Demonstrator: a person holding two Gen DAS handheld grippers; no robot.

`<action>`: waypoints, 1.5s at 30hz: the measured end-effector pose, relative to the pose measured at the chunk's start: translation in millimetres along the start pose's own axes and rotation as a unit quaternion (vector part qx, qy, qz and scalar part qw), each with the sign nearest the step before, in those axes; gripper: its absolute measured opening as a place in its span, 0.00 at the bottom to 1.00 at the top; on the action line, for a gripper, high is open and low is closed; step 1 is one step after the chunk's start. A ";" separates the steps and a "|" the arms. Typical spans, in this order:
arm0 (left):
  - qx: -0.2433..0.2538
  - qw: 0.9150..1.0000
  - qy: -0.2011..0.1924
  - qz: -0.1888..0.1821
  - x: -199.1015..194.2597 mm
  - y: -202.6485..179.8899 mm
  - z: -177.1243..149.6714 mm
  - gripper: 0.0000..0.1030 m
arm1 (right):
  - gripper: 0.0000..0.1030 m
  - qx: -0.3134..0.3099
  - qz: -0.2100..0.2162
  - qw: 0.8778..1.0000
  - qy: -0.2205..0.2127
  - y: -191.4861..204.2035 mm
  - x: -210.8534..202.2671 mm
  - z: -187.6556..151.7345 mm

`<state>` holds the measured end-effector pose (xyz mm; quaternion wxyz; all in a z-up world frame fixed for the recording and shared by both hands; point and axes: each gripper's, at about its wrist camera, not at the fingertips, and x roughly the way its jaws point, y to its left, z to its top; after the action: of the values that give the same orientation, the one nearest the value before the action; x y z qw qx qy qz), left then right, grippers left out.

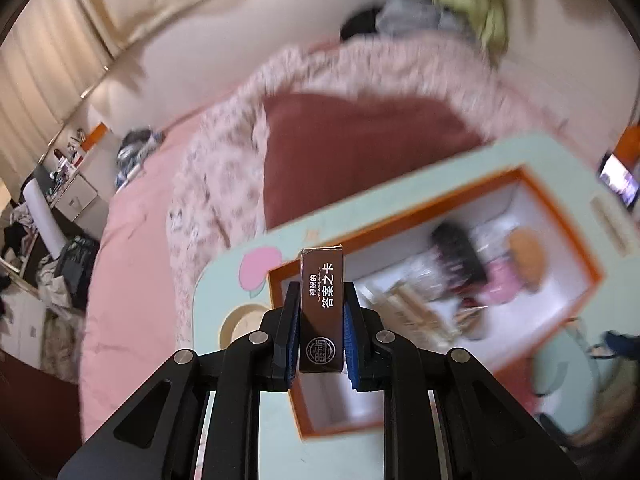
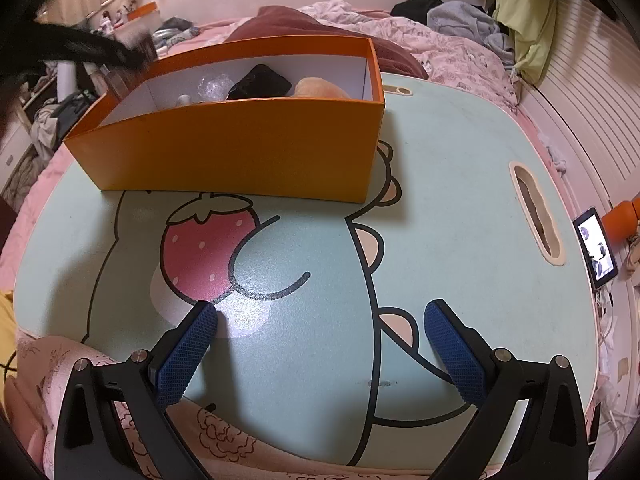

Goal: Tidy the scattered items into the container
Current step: 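Lift the brown card deck out of the orange box with the left gripper and set it on the table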

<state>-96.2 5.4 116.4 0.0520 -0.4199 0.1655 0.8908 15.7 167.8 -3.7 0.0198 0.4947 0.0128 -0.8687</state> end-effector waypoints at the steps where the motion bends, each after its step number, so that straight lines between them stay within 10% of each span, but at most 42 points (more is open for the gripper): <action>1: -0.006 1.000 -0.015 -0.008 -12.4 -0.7 -2.7 0.19 | 1.00 0.000 0.000 1.000 0.000 -0.3 -0.2 -0.3; 14: -0.013 0.996 -0.093 -0.005 -80.4 -48.1 -63.7 0.19 | 1.00 0.000 0.000 1.000 0.000 0.0 -1.1 -2.3; 45: -0.085 0.995 -0.021 -0.050 -13.9 -65.2 -130.7 0.20 | 1.00 0.001 -0.001 1.000 -0.002 1.7 -1.2 -3.5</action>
<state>23.3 23.1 33.1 0.0634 -0.4121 0.0669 0.9065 19.4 166.3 -4.4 0.0184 0.4934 0.0119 -0.8695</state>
